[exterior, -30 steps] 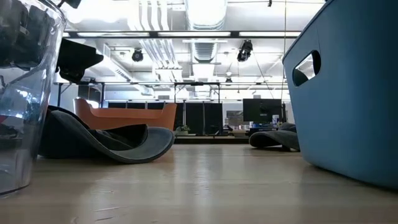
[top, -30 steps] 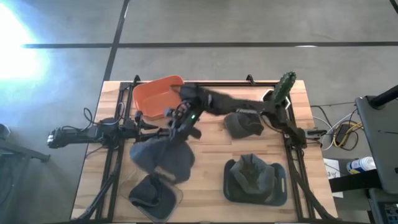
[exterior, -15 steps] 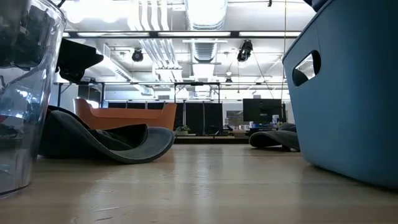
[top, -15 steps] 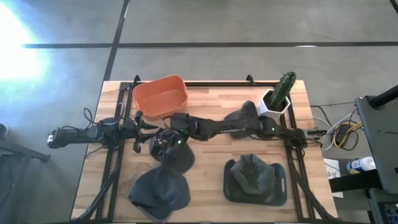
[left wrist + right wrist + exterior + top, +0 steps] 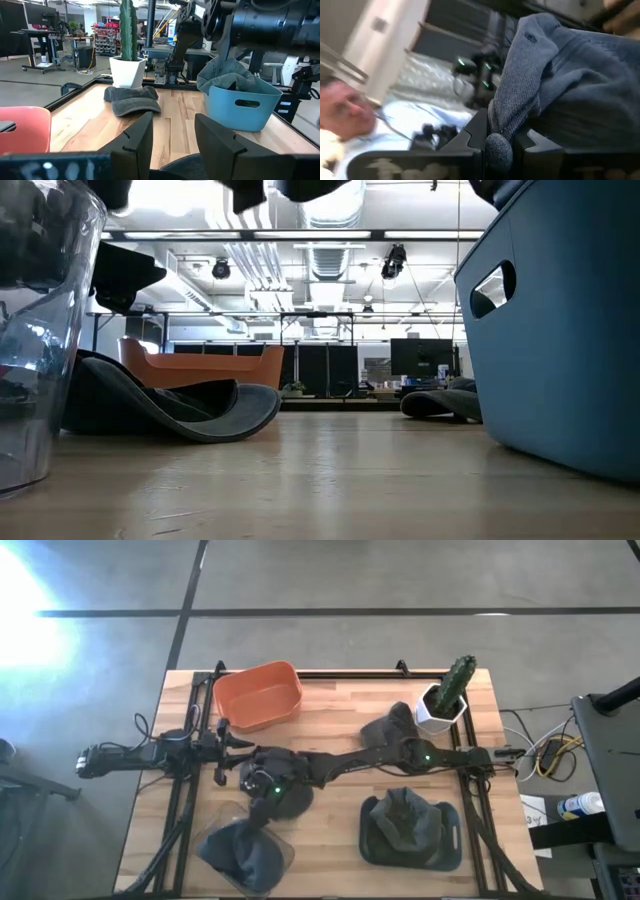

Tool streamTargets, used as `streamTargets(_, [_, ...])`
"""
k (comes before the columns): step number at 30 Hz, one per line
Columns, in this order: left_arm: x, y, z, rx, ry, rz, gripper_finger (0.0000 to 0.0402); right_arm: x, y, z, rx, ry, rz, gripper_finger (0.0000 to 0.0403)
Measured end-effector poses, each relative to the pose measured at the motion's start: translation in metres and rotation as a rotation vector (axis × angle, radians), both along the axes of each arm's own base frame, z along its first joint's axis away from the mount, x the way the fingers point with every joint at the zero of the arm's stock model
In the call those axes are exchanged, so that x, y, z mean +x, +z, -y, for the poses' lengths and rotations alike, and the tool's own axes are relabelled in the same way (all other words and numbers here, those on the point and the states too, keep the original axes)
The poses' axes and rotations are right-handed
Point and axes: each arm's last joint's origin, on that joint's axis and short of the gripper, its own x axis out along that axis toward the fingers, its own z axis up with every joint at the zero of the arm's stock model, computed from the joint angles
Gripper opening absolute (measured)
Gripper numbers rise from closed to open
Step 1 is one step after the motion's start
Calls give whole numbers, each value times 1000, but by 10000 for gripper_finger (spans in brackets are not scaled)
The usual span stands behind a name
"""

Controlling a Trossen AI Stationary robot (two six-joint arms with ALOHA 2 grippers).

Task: Pick & Place hat
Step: Put the blue cap into the transparent bin

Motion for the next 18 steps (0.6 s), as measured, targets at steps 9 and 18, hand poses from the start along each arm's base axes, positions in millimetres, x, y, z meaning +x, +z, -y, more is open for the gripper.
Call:
streamTargets(9, [0,0,0,0,0,0,140,0,18,0,68,-139,58,28])
streamTargets(18, [0,0,0,0,0,0,140,-1,-13,-10,-32,-132,-111,28])
